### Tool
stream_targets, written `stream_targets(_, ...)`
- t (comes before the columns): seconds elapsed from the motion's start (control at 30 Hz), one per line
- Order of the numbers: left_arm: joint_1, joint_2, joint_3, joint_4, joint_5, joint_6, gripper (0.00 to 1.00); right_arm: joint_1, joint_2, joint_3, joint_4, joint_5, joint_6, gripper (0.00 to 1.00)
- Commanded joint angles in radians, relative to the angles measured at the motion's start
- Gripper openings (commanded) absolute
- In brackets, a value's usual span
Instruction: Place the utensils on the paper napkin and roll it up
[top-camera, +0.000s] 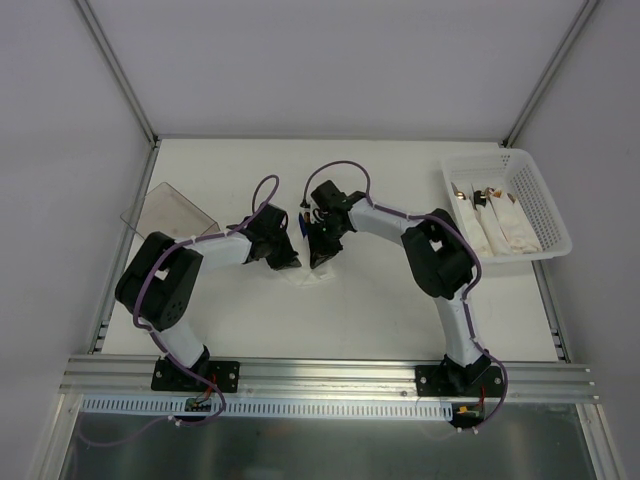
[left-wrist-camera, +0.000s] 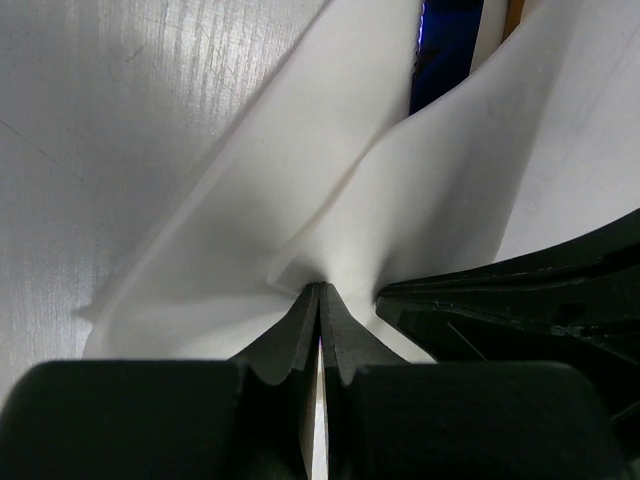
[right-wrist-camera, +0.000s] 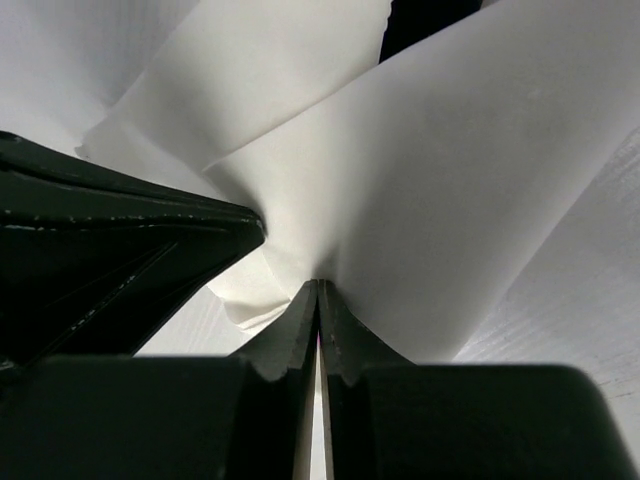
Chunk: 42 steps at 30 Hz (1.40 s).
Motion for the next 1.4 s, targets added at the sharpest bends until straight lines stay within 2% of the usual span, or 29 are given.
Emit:
stream_targets(0.0,0.016,-0.035,-0.039,-0.080,-0.031,0.023,0.00,-0.008,0.046,0.014,-0.051,0.107,-0.012,0.06)
stream_targets(0.07,0.011,-0.069,-0.050,-0.057,-0.022,0.030,0.02,-0.008,0.052,0.017,-0.055,0.101,0.006,0.06)
stream_targets(0.2,-0.004,-0.168,-0.042,-0.026,-0.016,0.053,0.13,-0.012,0.072,0.012,-0.063,0.040,0.069,0.04)
stream_targets(0.3,-0.021,-0.214,-0.059,0.007,0.009,0.030,0.14,-0.014,0.071,-0.024,-0.037,0.003,0.141,0.02)
stream_targets(0.57,-0.032,-0.333,-0.257,0.182,-0.022,-0.104,0.16,-0.029,0.019,-0.164,0.102,-0.057,0.353,0.00)
stream_targets(0.83,-0.053,-0.233,-0.208,0.263,-0.003,-0.160,0.14,-0.049,-0.003,-0.253,0.196,-0.068,0.518,0.00)
stream_targets(1.0,-0.064,-0.202,-0.241,0.336,0.000,-0.237,0.13,-0.080,-0.003,-0.284,0.237,-0.071,0.603,0.00)
stream_targets(1.23,-0.086,-0.181,-0.252,0.420,0.017,-0.245,0.11,-0.090,0.009,-0.291,0.248,-0.082,0.632,0.00)
stream_targets(1.37,-0.109,-0.158,-0.244,0.420,0.015,-0.246,0.05,-0.092,0.015,-0.290,0.248,-0.086,0.626,0.00)
